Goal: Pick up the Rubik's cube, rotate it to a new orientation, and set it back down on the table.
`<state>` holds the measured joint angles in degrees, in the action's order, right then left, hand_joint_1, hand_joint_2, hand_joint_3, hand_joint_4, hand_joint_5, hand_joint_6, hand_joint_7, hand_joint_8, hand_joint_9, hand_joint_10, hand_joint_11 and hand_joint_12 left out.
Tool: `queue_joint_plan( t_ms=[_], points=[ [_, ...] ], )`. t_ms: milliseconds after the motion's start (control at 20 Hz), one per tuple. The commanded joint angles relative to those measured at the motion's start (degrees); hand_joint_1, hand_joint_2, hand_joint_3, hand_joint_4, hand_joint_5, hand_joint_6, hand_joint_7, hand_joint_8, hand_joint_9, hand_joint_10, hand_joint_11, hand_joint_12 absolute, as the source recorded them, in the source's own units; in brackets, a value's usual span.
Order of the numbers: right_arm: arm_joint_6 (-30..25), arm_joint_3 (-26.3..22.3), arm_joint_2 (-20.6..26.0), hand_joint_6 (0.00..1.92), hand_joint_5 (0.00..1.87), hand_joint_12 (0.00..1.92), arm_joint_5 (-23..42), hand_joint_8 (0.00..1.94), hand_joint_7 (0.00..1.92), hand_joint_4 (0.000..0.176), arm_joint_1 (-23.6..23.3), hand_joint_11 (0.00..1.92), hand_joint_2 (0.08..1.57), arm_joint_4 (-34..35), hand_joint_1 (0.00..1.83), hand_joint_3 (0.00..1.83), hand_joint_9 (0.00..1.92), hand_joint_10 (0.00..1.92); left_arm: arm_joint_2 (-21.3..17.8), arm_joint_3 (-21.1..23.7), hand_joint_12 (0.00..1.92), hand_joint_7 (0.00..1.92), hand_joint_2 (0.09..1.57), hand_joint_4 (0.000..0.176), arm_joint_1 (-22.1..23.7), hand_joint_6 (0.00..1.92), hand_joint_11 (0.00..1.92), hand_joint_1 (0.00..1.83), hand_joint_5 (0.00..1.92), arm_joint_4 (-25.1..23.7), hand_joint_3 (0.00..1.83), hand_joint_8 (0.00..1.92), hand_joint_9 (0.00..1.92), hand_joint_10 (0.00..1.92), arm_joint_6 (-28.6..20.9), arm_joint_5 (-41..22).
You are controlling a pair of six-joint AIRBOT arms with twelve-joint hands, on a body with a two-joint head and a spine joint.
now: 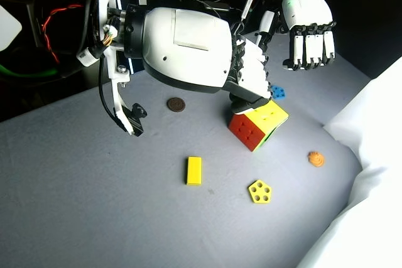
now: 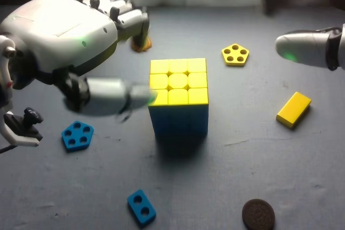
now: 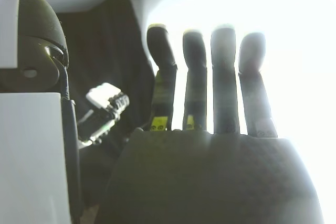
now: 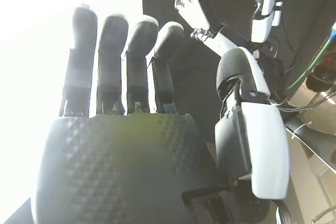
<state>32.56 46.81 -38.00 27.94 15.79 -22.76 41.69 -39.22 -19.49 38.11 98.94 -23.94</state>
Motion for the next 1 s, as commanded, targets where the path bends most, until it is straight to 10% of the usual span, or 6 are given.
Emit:
queue_joint_plan(
  t_ms=[0, 950],
  points=[
    [-0.46, -0.23, 0.50, 0.00, 0.00, 0.00, 6.50, 0.00, 0.00, 0.000, -1.07, 0.00, 1.28, 1.38, 0.00, 0.04, 0.00, 0.00, -0.13, -0.08, 0.01, 0.00, 1.29, 0.000, 1.04, 0.00, 0.02, 0.00, 0.00, -1.53, 0.02, 0.00, 0.01, 0.00, -0.20, -5.60],
    [0.93, -0.33, 0.24, 0.01, 0.01, 0.00, 7.96, 0.02, 0.05, 0.000, 1.17, 0.00, 1.29, 0.67, 0.00, 0.01, 0.05, 0.02, 13.01, -4.45, 0.01, 0.00, 1.26, 0.000, -0.29, 0.00, 0.01, 0.13, 0.00, 19.07, 0.00, 0.00, 0.00, 0.00, 11.66, -9.34]
  ],
)
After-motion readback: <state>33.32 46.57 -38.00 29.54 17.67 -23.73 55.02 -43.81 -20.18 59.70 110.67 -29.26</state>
